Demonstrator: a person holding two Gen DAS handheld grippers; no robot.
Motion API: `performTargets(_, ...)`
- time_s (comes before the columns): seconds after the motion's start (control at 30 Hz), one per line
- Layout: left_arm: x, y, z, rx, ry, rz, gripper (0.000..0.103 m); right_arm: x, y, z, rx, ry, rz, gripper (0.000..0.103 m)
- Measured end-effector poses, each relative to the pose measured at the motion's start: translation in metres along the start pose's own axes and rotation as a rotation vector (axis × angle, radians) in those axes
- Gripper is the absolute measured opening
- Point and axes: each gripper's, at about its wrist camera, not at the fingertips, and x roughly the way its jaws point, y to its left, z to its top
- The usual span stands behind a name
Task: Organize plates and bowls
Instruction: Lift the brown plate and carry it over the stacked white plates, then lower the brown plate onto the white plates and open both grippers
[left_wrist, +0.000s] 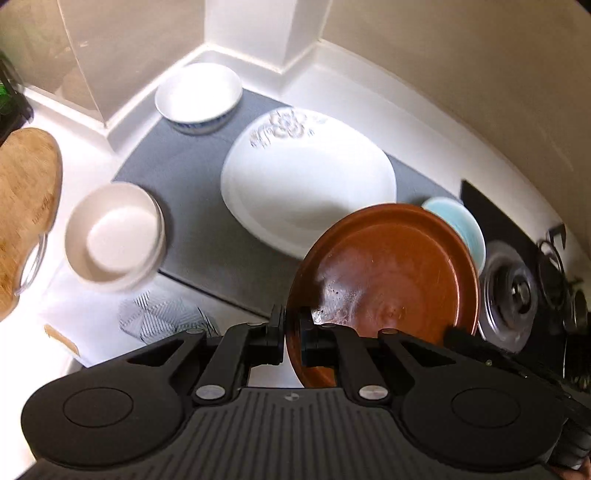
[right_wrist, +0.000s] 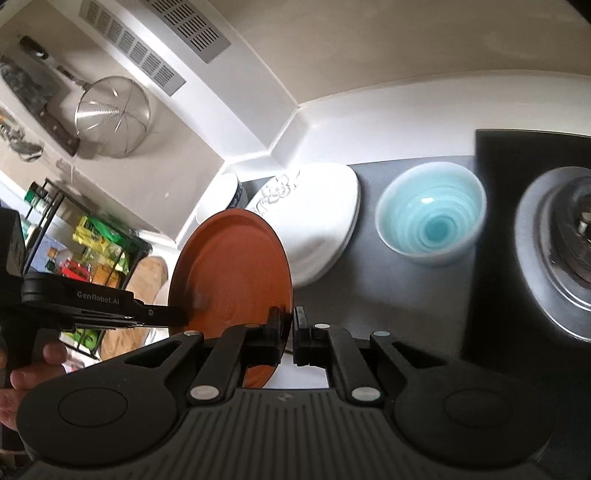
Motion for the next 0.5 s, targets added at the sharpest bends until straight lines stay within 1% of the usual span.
performTargets(0.17,0.004,0.017,0.032,-0.001,-0.031,-0.033,0.008,0.032,0.02,0.024,-0.016,0.038,-0.053,0.007)
performTargets(0.3,0.025,0.039,0.068,-0.024,0.003,-0.086,0.008,0.057,0.039,0.046,-0.041,0.023,-0.119,0.007)
performTargets(0.37,0.037,0.047,0.085,-0.023,0.029,-0.109,0.008,0.068,0.044,0.057,-0.007,0.017,-0.14,0.007)
performTargets(0.43,0.046,0.052,0.101,0.004,0.044,-0.125,0.008,0.077,0.047,0.067,0.038,0.009,-0.158,0.007)
performTargets(0.5,0.057,0.051,0.113,0.051,0.053,-0.134,0.008,0.088,0.054,0.076,0.023,-0.007,-0.195,0.006)
